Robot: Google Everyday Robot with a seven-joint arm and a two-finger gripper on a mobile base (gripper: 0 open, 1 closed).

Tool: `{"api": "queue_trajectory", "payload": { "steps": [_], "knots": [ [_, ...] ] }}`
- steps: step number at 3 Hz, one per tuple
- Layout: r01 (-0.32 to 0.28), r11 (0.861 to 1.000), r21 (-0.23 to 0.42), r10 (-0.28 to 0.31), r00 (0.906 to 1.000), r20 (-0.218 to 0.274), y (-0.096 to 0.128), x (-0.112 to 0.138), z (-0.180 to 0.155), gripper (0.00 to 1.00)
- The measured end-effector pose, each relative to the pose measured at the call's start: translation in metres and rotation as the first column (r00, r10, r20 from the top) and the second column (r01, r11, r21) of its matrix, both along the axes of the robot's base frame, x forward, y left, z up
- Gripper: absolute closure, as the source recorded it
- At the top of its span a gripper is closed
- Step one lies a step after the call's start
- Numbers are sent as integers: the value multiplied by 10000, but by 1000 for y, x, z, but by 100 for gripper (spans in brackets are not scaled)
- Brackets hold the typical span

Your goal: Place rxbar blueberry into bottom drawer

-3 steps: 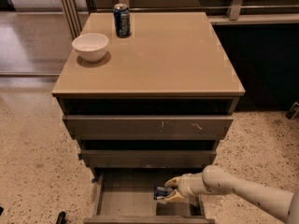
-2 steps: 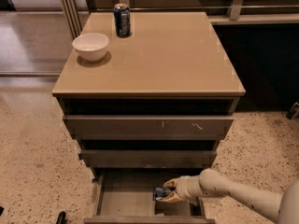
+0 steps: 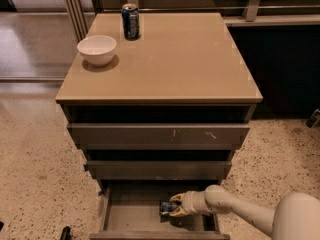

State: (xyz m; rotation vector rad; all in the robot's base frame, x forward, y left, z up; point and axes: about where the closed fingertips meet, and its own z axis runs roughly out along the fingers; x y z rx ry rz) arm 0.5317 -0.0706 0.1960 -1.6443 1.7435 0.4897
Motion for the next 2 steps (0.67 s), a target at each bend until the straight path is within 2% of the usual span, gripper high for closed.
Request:
{"api": "queue_trajectory", "payload": {
  "steps": [2],
  "knots": [
    [-65,9999,-127,61,9996,-264,7,11,-44,100]
  ]
}}
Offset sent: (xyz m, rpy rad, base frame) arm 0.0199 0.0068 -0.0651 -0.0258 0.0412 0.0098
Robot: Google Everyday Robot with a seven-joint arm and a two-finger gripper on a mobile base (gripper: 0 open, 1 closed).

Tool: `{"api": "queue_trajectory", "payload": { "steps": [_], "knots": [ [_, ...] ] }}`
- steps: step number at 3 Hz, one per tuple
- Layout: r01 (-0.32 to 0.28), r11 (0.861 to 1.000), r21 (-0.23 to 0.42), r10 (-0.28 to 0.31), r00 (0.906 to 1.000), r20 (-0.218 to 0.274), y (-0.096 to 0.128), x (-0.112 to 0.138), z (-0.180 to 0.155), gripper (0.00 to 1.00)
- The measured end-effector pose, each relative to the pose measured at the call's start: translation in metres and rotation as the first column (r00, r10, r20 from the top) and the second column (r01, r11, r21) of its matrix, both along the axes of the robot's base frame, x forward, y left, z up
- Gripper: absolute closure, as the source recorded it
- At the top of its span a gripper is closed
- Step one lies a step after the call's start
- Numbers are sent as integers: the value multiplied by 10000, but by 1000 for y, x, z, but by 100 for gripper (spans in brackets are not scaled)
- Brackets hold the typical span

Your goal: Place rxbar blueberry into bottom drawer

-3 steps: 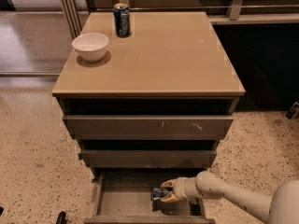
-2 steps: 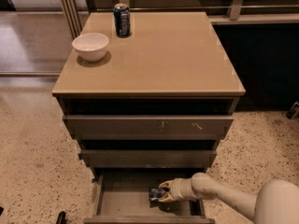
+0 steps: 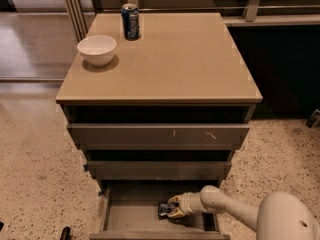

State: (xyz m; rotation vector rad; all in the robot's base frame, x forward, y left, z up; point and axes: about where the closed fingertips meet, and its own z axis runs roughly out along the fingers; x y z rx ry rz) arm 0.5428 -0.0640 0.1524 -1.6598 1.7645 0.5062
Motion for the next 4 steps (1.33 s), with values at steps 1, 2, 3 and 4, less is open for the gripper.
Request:
{"api": "queue_trajectory", "payload": {
  "steps": [1,2,3,4],
  "knots": [
    [-92,10000,5,92,9999,-135,5,4,-15,98],
    [-92,10000,5,92,9999,-135,5,4,-15,75],
    [-92,10000,5,92,9999,-135,5,4,-15,51],
    [-93,10000,6,93,9999,-136,5,4,-15,20]
  ]
}}
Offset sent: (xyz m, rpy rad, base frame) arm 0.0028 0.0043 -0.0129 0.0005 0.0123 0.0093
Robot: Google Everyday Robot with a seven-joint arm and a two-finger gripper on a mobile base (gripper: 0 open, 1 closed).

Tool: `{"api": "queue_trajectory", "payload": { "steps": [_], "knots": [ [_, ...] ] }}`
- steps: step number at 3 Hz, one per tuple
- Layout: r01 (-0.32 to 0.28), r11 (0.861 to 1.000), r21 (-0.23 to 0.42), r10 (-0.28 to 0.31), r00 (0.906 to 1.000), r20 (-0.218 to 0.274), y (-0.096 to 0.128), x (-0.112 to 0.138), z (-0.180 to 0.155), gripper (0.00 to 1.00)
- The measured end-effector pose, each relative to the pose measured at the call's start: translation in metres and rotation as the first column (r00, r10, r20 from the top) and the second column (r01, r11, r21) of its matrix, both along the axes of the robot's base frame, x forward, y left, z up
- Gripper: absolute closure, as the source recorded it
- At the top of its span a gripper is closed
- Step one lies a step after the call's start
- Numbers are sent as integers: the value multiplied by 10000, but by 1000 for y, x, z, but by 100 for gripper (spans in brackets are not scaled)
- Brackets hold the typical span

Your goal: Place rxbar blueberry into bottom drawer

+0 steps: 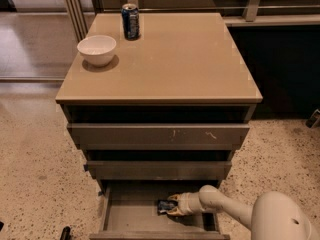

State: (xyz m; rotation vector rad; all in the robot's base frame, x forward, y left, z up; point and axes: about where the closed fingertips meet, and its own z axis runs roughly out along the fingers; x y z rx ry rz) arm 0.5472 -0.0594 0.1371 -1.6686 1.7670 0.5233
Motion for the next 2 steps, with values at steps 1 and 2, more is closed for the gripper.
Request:
{"api": "queue_trajectory", "payload": {
  "steps": [1,2],
  "knots": [
    [0,10000,0,0,10000,0,0,0,0,0],
    [-1,10000,1,1,10000,-1,0,0,0,0]
  ]
}}
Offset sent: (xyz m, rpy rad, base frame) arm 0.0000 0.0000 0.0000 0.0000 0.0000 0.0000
